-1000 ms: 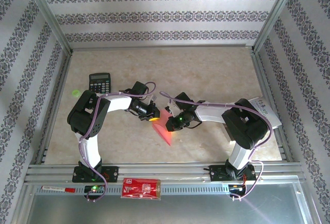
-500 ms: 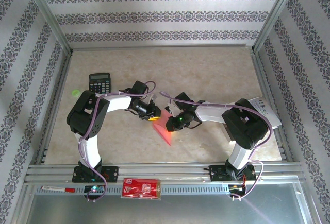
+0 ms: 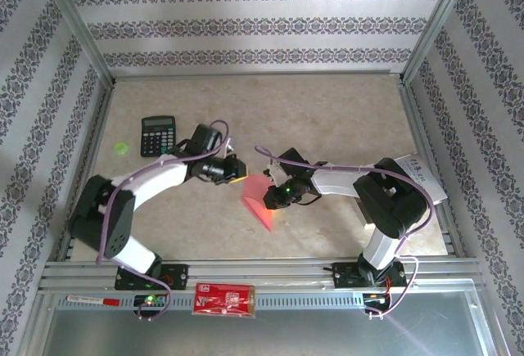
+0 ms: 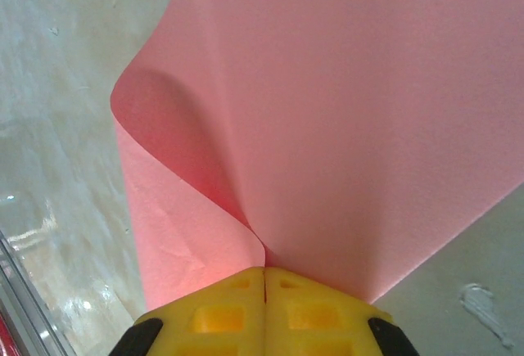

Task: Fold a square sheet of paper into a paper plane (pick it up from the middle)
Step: Perform the third fold on the triangle at the bottom-center of the table.

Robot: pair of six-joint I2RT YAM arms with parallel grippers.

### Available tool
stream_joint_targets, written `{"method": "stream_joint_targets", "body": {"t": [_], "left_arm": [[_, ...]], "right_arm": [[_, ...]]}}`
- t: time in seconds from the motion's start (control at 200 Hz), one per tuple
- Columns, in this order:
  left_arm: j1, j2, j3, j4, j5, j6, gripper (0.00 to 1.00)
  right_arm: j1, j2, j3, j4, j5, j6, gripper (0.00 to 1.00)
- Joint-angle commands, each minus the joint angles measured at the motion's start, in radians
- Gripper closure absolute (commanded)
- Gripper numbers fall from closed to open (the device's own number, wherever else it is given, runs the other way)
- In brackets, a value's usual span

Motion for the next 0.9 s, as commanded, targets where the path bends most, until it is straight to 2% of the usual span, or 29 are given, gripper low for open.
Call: {"method": "stream_joint_targets", "body": {"t": [0.0, 0.135, 0.405, 0.65, 0.894], "left_arm": [[-0.058, -0.090, -0.127, 0.072, -0.037, -0.121, 0.92], [-0.166, -0.146, -0.207, 0.194, -0.054, -0.218, 0.98], [-0.334, -0.093, -0.257, 0.356, -0.087, -0.311, 1.00], [-0.407, 0.001, -0.250, 0.469, -0.094, -0.351, 1.00], [-0.424, 0.069, -0.253, 0.518, -0.108, -0.372, 1.00]], "right_arm": [[0.011, 0.021, -0.046, -0.065, 0.087, 0.018, 1.00], [0.010, 0.028, -0.052, -0.061, 0.087, 0.029, 1.00], [0.011, 0.042, -0.064, -0.069, 0.104, 0.024, 1.00], [0.011, 0.071, -0.062, -0.069, 0.115, 0.025, 1.00], [0.010, 0.082, -0.062, -0.065, 0.116, 0.025, 1.00]]}}
